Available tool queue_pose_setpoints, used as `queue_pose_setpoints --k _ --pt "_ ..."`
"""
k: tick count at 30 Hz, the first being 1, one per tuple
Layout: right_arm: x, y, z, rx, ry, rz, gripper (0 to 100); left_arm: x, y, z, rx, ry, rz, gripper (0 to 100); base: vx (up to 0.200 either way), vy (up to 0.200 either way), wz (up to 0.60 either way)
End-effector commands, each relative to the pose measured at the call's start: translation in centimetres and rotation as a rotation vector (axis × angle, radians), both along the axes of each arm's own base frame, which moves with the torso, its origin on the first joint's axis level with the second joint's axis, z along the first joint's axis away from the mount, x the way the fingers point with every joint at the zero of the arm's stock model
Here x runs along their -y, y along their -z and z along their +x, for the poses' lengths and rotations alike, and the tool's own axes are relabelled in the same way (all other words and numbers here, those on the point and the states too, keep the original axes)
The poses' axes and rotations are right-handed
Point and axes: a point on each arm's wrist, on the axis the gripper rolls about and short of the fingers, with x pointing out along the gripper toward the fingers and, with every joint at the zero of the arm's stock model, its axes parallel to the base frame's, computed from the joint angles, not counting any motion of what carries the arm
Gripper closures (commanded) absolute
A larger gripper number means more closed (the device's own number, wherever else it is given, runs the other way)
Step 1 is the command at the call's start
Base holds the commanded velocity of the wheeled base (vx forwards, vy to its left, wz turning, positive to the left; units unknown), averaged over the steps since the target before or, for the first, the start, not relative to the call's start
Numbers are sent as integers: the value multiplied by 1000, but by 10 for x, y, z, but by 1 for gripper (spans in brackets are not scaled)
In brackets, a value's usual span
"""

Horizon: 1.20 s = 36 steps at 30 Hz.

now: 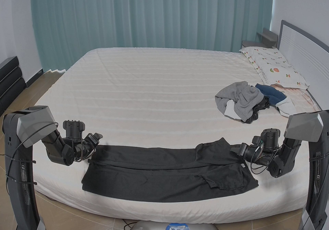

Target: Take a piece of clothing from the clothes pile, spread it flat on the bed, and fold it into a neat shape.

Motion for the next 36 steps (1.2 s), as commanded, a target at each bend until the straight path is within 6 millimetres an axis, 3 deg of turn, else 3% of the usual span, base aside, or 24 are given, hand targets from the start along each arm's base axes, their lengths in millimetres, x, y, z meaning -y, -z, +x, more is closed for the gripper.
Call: queue_pose_setpoints --k 1,6,12,16,26,27,36 --pt "8 -7 -14 1 -1 8 100 0 0 0 0 -2 -1 0 0 0 0" --pt "9 -5 -32 -28 -38 26 100 0 1 0 -2 -2 -1 0 0 0 0" --pt "15 -5 -34 -13 -26 27 100 0 1 0 -2 -1 1 0 0 0 0" --pt "18 -2 -46 -51 -21 22 100 0 0 0 0 1 0 0 0 0 0" --pt "18 8 -47 -76 -37 4 100 0 1 -1 -3 0 -2 0 0 0 0" --pt "18 8 -47 -76 -37 4 0 0 1 -1 -5 1 -2 0 0 0 0" --pt "16 -3 -45 -68 19 92 0 0 4 -14 21 -1 -4 0 0 0 0"
